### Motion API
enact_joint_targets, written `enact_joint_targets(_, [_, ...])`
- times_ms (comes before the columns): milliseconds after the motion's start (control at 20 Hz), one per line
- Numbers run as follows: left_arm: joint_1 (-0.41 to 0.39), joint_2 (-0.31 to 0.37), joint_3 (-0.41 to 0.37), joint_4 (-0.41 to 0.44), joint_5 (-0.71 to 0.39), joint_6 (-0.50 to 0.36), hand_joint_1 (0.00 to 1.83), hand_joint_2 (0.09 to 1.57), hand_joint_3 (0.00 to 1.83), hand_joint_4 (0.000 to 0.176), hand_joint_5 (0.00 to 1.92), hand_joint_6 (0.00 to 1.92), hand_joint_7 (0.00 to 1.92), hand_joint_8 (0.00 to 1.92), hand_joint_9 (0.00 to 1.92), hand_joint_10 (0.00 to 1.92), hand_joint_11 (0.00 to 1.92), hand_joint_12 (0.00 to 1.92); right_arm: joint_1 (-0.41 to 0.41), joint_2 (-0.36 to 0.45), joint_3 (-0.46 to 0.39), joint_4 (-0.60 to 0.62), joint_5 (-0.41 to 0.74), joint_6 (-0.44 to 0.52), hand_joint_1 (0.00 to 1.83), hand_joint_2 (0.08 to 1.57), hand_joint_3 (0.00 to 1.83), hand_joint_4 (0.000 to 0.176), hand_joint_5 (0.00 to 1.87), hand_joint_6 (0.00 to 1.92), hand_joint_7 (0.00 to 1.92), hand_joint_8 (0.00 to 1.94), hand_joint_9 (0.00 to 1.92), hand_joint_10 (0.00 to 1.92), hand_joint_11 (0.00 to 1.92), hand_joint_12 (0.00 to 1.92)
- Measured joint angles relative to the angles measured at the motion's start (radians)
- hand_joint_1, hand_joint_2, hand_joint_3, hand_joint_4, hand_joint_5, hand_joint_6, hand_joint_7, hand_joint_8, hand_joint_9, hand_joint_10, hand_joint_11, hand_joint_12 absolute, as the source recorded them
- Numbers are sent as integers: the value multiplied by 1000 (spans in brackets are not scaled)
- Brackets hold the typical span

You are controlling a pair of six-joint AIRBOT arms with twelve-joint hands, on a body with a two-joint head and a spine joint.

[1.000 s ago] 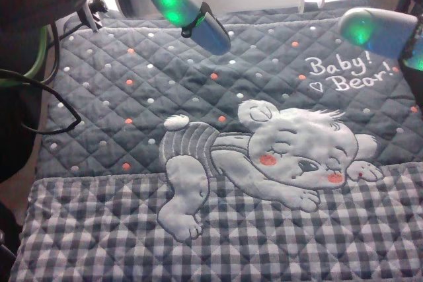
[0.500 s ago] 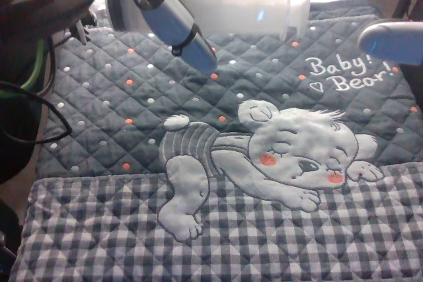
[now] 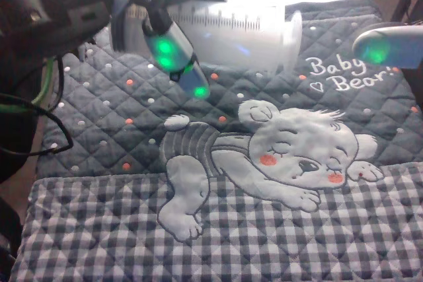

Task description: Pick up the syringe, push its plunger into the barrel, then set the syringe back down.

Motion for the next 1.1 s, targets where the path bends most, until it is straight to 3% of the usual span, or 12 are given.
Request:
enact_joint_targets(300, [14,-10,0,48,35,-1,1625,679,952,0,1250,1921,1477,1921,1575,1921,1612,1921,14,0,-4,2,0,-2,127,817,0,0,0,0,4,1,0,0,33,18])
enact_joint_targets(600, [24,-17,0,73,67,0,1562,754,705,0,1191,1921,1397,1921,1496,1921,1543,1921,14,-1,-9,1,0,-2,190,819,1,0,0,0,17,4,0,0,39,22])
enact_joint_targets(850, [29,-24,0,80,84,-1,1567,745,710,0,1236,1921,1436,1921,1518,1921,1557,1921,20,-5,-9,1,1,-2,167,824,2,0,0,0,20,2,1,0,30,18])
enact_joint_targets(950, [29,-28,0,80,82,-1,1557,709,798,0,1228,1921,1433,1921,1518,1921,1544,1921,22,-5,-9,0,4,-2,181,798,0,0,0,0,21,2,0,0,40,23])
enact_joint_targets(1100, [29,-28,0,89,83,-1,1539,712,849,0,1099,1921,1258,1921,1359,1921,1408,1921,22,-5,-9,1,4,-2,178,790,0,0,13,4,39,6,11,3,46,26])
